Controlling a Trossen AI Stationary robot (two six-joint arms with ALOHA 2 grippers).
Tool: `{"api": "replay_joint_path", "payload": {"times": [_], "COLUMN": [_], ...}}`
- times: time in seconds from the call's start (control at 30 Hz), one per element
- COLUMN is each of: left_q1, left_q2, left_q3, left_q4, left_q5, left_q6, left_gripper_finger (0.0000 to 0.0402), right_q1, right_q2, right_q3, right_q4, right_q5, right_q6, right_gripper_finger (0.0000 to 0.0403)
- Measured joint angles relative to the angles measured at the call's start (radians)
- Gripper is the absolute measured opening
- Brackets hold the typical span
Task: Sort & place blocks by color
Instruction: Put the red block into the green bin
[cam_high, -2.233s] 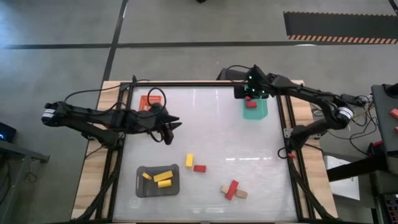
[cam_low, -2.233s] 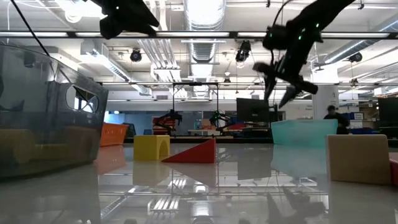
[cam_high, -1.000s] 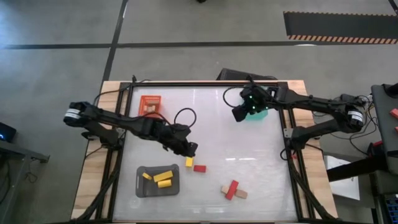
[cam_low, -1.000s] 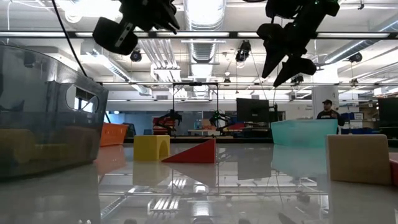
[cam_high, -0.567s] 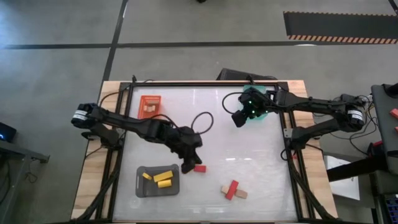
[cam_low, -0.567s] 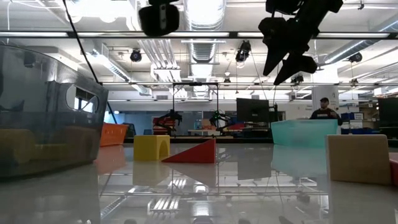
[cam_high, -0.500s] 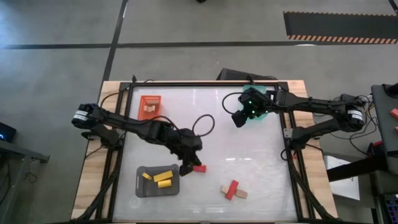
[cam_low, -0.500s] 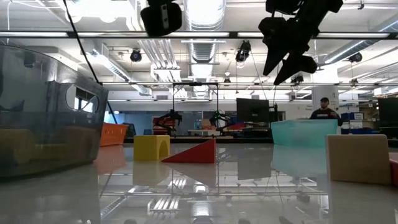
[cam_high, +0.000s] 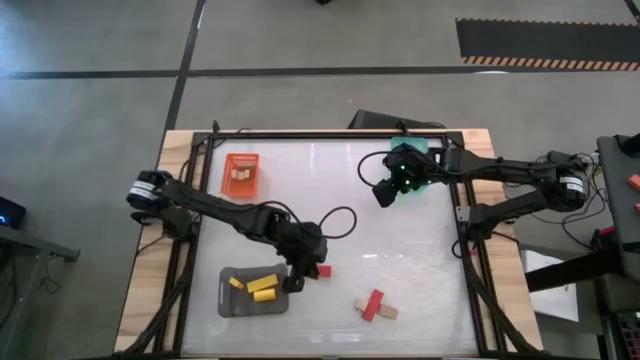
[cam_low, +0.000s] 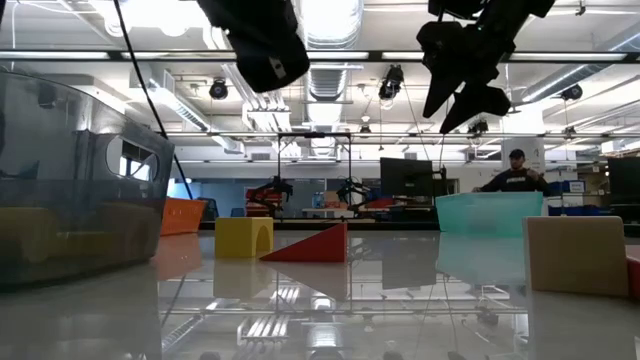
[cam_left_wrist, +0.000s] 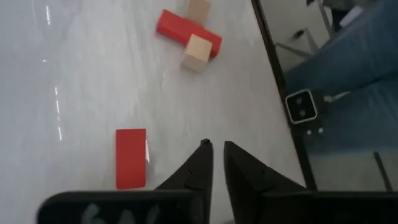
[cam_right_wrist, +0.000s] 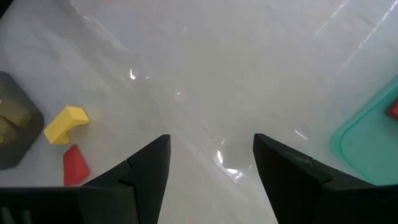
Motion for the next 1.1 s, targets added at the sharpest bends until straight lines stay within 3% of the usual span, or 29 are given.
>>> {"api": "replay_joint_path", "payload": {"times": [0.3,0.5,0.63,1.1], "left_q1": [-0.003,-0.003,-0.003,-0.002], "left_q2": [0.117,0.175,0.212,0.245], "left_q3": [0.002,0.002,0.002,-0.001], "left_q4": [0.015,0.027,0.036,0.106], "left_q5": [0.000,-0.023,-0.194,-0.178], "left_q6": [0.237,0.254,0.253,0.202], "left_gripper_finger": [0.0138,0.0193,0.0210,0.0213], "right_q1": [0.000,0.000,0.000,0.000], "right_q2": [0.000,0.000,0.000,0.000], "right_q3": [0.000,0.000,0.000,0.000], "right_q4": [0.003,0.003,0.003,0.003], "right_q5": [0.018,0.026,0.027,0.028], "right_q6": [0.009,0.018,0.018,0.016], "right_gripper_finger": [0.0219,0.0219,0.0219,0.0219]}}
